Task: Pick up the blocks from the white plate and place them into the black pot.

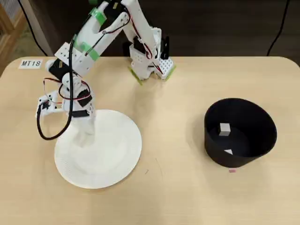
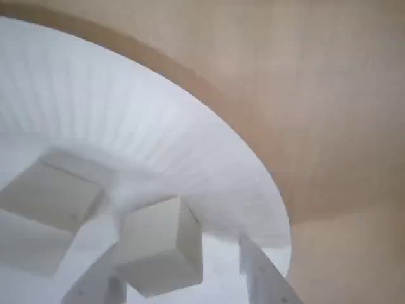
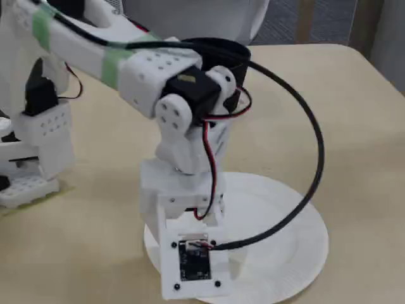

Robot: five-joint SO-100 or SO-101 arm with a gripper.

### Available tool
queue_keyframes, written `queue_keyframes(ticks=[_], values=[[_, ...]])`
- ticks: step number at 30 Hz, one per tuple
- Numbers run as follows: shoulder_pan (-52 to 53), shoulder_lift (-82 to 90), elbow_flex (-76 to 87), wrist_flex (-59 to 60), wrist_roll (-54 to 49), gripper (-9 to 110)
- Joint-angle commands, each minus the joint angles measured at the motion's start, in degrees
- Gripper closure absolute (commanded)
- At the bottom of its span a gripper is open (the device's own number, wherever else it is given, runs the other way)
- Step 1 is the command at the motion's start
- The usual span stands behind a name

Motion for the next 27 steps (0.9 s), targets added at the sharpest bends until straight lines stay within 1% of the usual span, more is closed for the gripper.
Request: queue_keyframes(ticks=[1,5,11,15,17,19,23,27], values=[[-0.35,0.18,-3.52,-0.09,-0.53,75],[0.0,-0.35,-5.01,-0.09,-0.35,71],[0.53,-2.46,-6.15,0.18,-0.97,74],[0.53,-3.96,-7.82,0.26,-1.23,79],[0.44,-4.31,-8.79,0.26,-1.05,84],[0.09,-4.48,-9.58,0.35,-0.7,89],[-0.53,-4.57,-10.63,0.53,1.32,104],[-1.14,-4.13,-10.63,1.14,1.32,104]])
